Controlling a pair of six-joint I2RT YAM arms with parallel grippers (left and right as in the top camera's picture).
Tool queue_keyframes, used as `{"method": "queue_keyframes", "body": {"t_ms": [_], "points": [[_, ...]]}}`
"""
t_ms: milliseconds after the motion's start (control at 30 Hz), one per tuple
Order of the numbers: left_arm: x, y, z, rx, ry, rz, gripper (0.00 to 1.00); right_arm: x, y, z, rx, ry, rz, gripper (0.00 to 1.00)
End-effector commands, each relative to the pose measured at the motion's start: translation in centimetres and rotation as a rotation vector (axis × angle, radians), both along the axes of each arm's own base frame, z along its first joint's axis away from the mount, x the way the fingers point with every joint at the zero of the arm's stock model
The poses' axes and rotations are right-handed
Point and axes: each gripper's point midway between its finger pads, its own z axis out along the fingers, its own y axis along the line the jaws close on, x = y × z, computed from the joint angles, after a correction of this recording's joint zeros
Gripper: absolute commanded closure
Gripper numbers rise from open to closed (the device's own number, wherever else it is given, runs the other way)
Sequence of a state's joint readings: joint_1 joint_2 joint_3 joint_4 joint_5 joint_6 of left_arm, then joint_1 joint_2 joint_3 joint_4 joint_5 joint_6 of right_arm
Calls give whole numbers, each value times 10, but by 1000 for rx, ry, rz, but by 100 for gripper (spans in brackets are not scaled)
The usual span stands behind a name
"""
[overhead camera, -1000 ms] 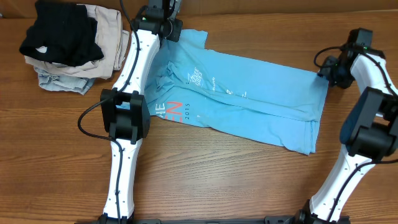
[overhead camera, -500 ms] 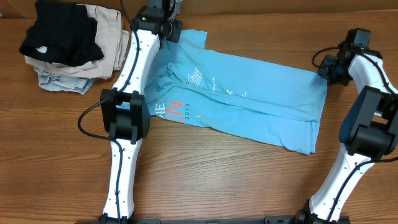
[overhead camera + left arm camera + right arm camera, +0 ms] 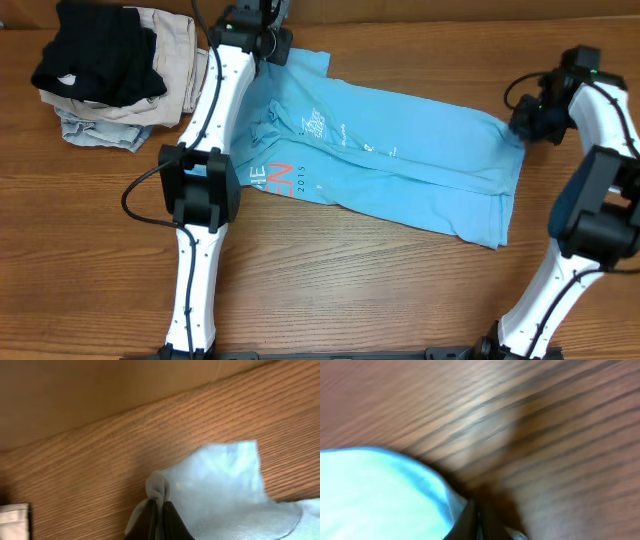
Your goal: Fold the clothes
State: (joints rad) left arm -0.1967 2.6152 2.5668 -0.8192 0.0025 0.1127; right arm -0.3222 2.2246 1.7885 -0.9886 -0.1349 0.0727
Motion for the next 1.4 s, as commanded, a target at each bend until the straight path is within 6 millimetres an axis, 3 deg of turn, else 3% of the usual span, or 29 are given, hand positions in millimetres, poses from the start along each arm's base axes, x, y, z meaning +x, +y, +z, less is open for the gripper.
{"method": "queue_keyframes", "body": {"t_ms": [0, 100, 300, 500, 600, 800, 1067, 1367], "points": [[-3, -1, 93, -8, -154, -13, 96, 11, 16, 83, 66, -183, 56, 96], [-12, 1, 107, -7, -150, -14, 96, -2, 22, 95, 82, -159, 57, 96], [-35, 10, 114, 9, -80, -6, 96, -28, 34, 112, 135, -124, 101, 96], [-59, 21, 99, 9, 44, -8, 96, -57, 44, 132, 277, -111, 124, 96], [-73, 24, 89, 28, 113, -15, 96, -70, 47, 131, 297, -66, 128, 96], [-107, 36, 69, 59, 273, -14, 96, -93, 47, 111, 307, 40, 112, 96], [-153, 55, 52, 66, 485, 2, 96, -126, 33, 65, 361, 139, 21, 96], [-168, 70, 35, 68, 583, 36, 96, -146, 21, 38, 388, 166, -43, 96]]}}
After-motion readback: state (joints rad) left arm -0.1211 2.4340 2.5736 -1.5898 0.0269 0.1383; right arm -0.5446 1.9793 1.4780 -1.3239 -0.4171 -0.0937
